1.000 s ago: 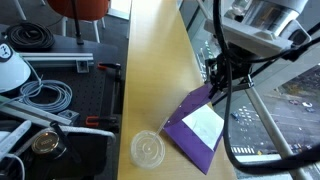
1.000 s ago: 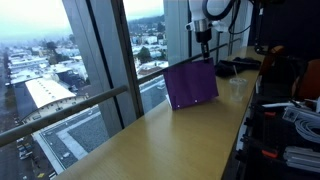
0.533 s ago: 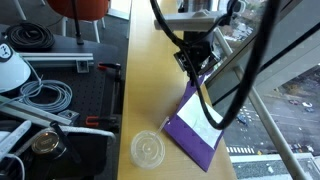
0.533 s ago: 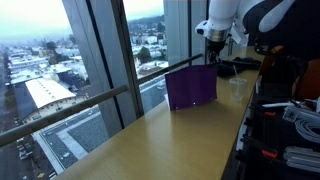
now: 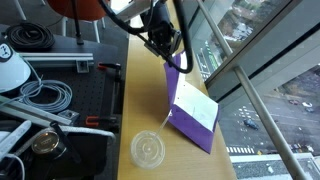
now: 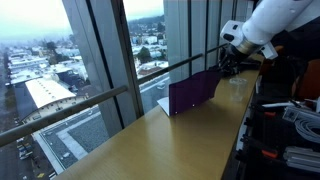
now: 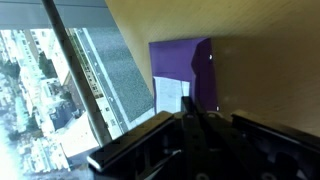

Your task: Open the purple file holder

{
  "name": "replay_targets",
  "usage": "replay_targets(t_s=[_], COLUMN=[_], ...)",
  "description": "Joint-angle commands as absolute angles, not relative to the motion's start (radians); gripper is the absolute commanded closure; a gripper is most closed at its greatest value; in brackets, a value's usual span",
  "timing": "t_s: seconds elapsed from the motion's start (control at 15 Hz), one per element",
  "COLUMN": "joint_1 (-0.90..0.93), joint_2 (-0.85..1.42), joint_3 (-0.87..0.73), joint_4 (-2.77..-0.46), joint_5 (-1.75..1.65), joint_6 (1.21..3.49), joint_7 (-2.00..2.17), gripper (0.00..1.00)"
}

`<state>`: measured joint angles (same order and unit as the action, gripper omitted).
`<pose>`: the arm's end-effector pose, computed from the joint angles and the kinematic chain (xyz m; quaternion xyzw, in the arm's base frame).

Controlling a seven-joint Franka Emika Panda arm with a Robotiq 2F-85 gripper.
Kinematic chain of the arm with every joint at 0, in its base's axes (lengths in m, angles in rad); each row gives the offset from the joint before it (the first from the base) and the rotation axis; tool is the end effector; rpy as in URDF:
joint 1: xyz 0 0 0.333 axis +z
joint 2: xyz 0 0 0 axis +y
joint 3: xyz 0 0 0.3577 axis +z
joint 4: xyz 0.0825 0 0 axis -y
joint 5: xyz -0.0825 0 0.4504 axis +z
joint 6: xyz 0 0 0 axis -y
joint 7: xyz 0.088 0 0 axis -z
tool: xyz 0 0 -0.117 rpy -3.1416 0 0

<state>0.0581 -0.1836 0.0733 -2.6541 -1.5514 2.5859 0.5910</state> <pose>0.4459 0.0709 0.2839 0.8221 0.3956 0.1786 0.3684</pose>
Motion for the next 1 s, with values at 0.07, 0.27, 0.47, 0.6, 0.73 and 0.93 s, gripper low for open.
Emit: replay_targets(t_s=[0.07, 0.27, 0.47, 0.6, 0.73, 0.93], joint_1=[0.082, 0.082, 0.114, 0.132, 0.157, 0.193], joint_2=[-0.232, -0.184, -0.162, -0.146, -0.130, -0.112], joint_3=[0.114, 0.128, 0.112, 0.122, 0.135, 0.157], joint_4=[-2.766, -2.759, -2.763, -2.764, -2.765, -2.770], joint_5=[-1.713, -1.765, -1.773, -1.745, -1.680, -1.580], joint_6=[2.574, 2.564, 2.553, 2.551, 2.551, 2.549], joint_7=[0.811, 0.890, 0.924, 0.929, 0.919, 0.909], gripper=[1.00, 1.00, 1.00, 1.00, 1.00, 1.00])
